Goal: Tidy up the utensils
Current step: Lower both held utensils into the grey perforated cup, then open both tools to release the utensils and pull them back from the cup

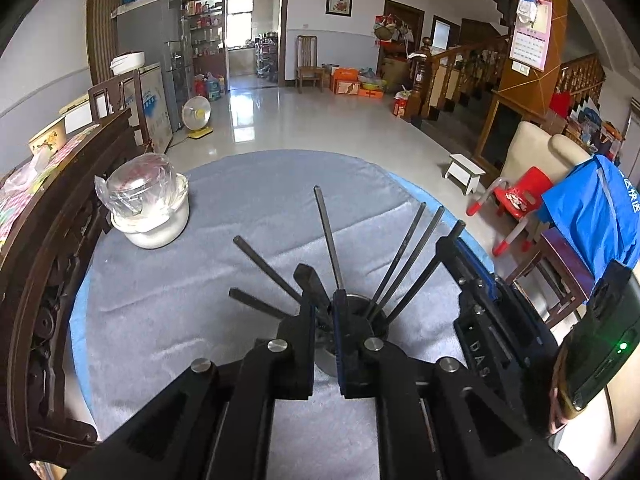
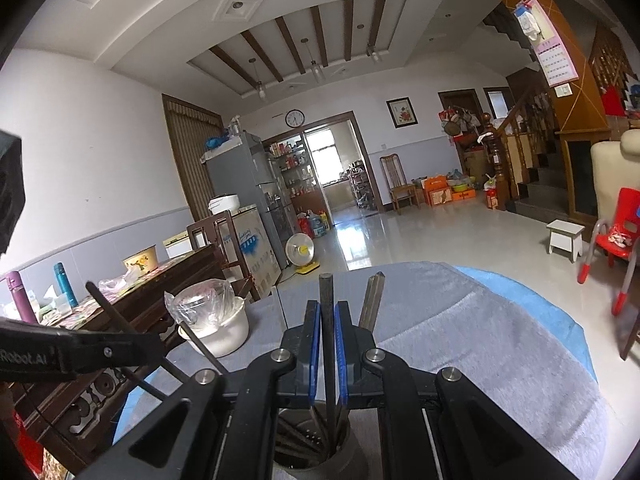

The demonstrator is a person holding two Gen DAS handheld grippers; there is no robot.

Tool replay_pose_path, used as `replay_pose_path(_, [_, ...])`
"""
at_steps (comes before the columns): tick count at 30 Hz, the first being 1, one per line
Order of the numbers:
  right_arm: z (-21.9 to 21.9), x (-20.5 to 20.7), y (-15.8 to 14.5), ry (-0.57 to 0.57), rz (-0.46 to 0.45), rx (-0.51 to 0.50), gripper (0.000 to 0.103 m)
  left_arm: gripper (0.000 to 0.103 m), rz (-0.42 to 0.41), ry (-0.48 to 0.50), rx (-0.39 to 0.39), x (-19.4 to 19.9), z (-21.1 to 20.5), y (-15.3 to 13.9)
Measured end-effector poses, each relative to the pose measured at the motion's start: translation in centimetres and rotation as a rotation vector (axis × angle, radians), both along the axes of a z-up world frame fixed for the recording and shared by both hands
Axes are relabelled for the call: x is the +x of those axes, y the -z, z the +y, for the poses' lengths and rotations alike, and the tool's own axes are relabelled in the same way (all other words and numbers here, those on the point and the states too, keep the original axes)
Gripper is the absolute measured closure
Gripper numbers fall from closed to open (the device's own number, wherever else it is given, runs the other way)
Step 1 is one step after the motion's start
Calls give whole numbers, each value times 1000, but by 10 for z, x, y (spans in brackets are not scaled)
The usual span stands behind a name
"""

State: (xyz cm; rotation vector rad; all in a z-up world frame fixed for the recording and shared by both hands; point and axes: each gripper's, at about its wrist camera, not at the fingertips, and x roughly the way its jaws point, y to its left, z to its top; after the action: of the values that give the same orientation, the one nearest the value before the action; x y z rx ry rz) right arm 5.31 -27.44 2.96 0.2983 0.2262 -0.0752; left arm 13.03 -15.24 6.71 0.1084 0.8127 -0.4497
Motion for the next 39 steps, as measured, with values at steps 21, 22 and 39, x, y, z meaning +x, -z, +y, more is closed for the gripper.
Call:
replay_pose_path(21, [5,-19,-5,-78,9,76,91,49,-79,-39,77,-14,16,3])
replay_pose_path(22, [5,-19,-5,-82,10,82,91,46,-85,-44,78,-15,18,3])
replay_pose_path(39, [6,-48,-7,-160,49,194,45,26,-193,-143,144,-39,45,-1])
